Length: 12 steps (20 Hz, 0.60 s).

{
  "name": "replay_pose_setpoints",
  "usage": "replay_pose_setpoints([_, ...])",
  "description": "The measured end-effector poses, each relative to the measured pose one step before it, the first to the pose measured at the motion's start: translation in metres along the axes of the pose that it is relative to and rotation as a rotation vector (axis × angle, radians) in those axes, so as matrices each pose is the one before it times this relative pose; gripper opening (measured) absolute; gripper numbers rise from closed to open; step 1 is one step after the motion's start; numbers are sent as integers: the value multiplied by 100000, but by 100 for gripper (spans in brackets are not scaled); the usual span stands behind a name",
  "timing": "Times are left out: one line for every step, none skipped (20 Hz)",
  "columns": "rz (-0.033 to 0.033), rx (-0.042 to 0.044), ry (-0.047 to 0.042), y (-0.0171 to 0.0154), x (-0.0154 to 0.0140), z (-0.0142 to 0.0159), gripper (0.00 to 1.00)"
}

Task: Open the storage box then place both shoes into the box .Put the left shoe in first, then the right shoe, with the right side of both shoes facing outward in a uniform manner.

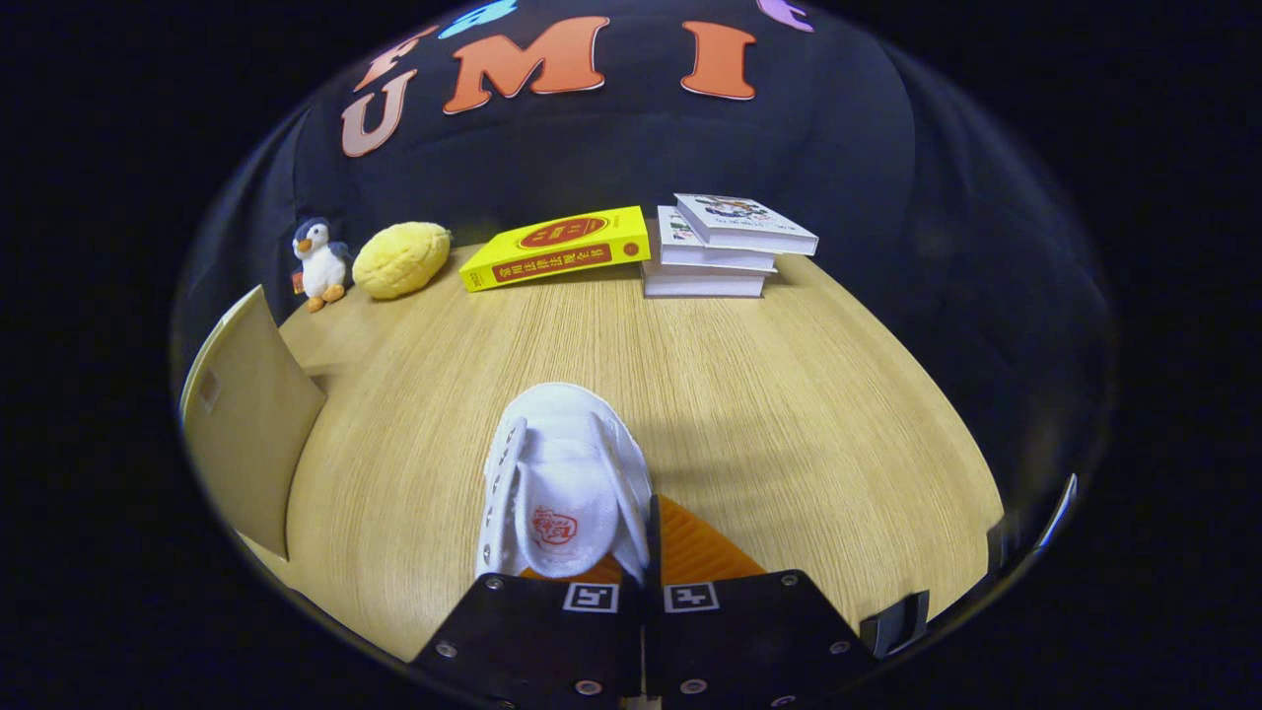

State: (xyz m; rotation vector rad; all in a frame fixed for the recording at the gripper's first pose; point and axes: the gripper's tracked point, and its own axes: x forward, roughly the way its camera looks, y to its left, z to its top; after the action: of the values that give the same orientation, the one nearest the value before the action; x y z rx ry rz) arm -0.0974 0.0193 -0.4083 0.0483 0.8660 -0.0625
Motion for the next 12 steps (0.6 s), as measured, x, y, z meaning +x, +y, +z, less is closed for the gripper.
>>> replay_pose_setpoints([179,-310,-1272,355,-372,994,2])
replay_pose_setpoints([55,-346,-595,260,-543,879,3])
replay_pose_setpoints([305,504,-799,392,-605,1009,2])
replay_pose_setpoints([596,969,-777,527,-594,1110,3])
replay_pose_setpoints([901,962,-500,708,-693,885,2])
replay_pose_setpoints([877,644,-720,787,-663,998,2])
replay_pose_setpoints([1018,172,-705,849,-610,1010,2])
replay_pose_setpoints([1221,-547,-1344,1060,-691,1061,2])
replay_pose_setpoints([1460,-871,-1007,1221,-604,1022,2])
replay_pose_setpoints([1689,-1057,-800,1409,-598,890,3])
replay_pose_setpoints([1764,-896,-872,1408,-561,922,3])
replay_pose_setpoints([2006,-1030,-497,1648,-411,762,2])
